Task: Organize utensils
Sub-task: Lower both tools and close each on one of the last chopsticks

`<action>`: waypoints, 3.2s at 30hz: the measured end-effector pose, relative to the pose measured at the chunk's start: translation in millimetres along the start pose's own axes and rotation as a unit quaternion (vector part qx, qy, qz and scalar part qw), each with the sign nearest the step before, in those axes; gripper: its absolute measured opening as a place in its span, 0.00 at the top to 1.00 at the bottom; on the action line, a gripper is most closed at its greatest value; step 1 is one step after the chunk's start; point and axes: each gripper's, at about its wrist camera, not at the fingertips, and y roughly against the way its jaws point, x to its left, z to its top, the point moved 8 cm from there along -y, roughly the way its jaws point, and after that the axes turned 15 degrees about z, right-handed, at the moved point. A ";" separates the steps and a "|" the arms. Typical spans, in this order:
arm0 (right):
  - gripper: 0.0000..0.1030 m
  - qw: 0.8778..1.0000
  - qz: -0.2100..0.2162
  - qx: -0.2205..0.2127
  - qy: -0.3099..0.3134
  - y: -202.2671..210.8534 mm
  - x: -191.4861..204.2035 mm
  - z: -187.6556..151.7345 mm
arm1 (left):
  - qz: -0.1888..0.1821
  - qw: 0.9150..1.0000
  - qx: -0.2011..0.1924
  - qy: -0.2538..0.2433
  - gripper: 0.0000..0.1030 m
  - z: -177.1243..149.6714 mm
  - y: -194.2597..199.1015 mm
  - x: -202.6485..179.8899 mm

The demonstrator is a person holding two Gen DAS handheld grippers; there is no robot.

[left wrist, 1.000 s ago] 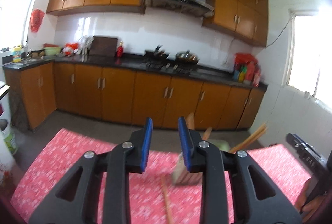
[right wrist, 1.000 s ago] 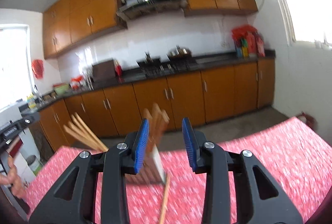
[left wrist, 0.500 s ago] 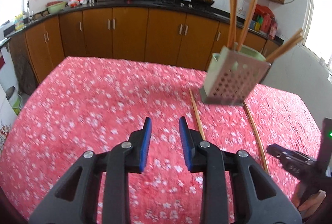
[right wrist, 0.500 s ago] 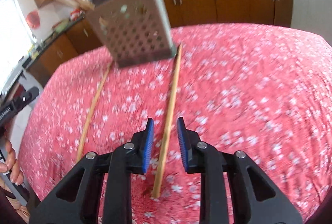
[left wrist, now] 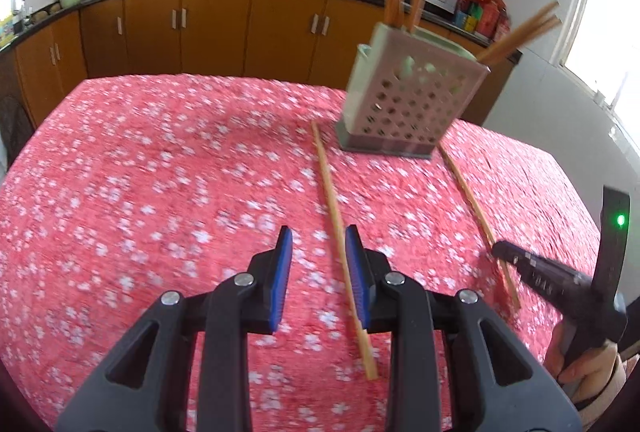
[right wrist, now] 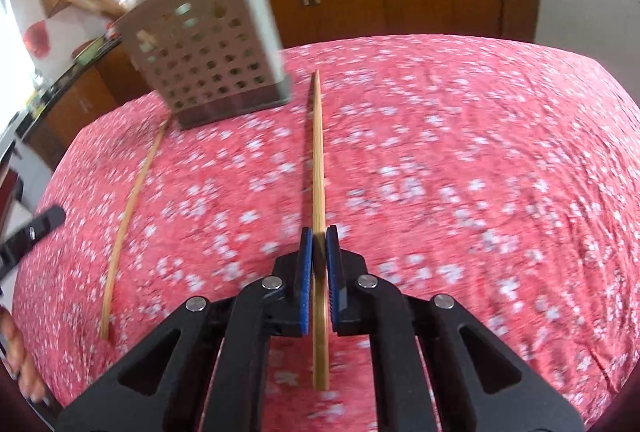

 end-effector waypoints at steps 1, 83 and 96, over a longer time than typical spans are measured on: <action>0.92 1.000 -0.003 -0.003 -0.004 2.3 -4.4 1.4 | -0.004 1.000 0.004 -0.003 0.73 -2.4 -2.5 -4.3; 0.91 1.000 -0.023 -0.007 0.020 -16.5 -9.8 14.0 | 0.074 0.997 0.033 0.008 0.82 -2.3 -67.9 44.8; 0.91 0.999 -0.030 -0.005 0.025 -16.5 -10.8 14.7 | 0.068 0.997 0.033 -0.010 0.80 -3.1 -66.1 41.6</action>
